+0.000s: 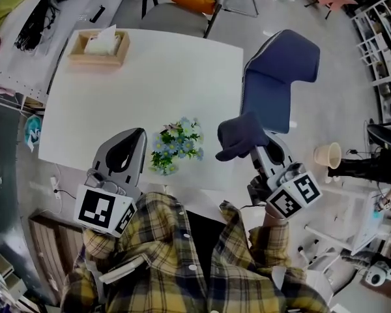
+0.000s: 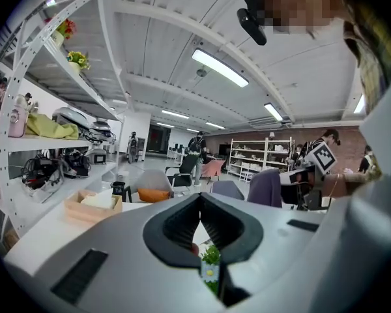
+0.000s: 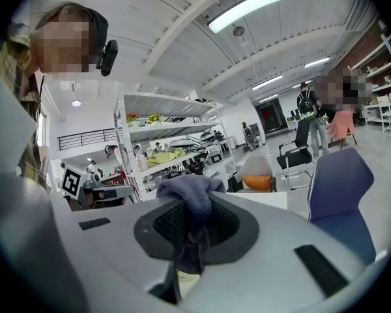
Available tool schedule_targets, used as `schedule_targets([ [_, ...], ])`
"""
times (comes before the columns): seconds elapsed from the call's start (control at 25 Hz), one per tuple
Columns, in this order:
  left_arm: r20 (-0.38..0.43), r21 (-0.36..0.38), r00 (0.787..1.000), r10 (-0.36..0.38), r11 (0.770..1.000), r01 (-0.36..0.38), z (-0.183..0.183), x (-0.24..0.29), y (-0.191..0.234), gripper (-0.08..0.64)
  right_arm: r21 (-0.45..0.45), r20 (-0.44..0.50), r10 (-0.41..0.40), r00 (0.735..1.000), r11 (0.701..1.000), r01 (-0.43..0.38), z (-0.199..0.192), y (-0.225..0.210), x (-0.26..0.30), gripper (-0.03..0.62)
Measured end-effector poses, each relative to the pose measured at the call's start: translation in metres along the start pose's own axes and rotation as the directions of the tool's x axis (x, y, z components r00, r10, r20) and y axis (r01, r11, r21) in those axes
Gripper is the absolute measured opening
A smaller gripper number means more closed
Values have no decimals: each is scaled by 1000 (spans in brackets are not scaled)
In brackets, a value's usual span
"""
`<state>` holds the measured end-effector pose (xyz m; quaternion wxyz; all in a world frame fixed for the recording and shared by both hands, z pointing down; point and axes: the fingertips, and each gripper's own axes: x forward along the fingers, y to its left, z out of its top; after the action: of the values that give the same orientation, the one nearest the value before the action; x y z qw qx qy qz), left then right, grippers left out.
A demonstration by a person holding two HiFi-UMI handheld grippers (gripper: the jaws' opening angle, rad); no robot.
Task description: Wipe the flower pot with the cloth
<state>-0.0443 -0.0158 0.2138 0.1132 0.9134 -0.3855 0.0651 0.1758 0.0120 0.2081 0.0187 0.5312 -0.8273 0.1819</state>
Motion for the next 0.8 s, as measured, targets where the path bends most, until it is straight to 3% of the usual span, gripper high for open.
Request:
schedule_targets([
  [0.32, -108, 21, 994, -30, 999, 33, -58, 11, 23, 9, 87, -70, -3, 998, 996, 10, -51, -7, 19, 21],
  [0.68, -222, -27, 973, -57, 998, 52, -149, 16, 40, 9, 224, -140, -5, 990, 974, 36, -125, -17, 38, 21],
  [0.8, -234, -31, 967, -100, 995, 95, -172, 17, 41, 11, 264, -158, -9, 987, 963, 51, -147, -21, 44, 21],
])
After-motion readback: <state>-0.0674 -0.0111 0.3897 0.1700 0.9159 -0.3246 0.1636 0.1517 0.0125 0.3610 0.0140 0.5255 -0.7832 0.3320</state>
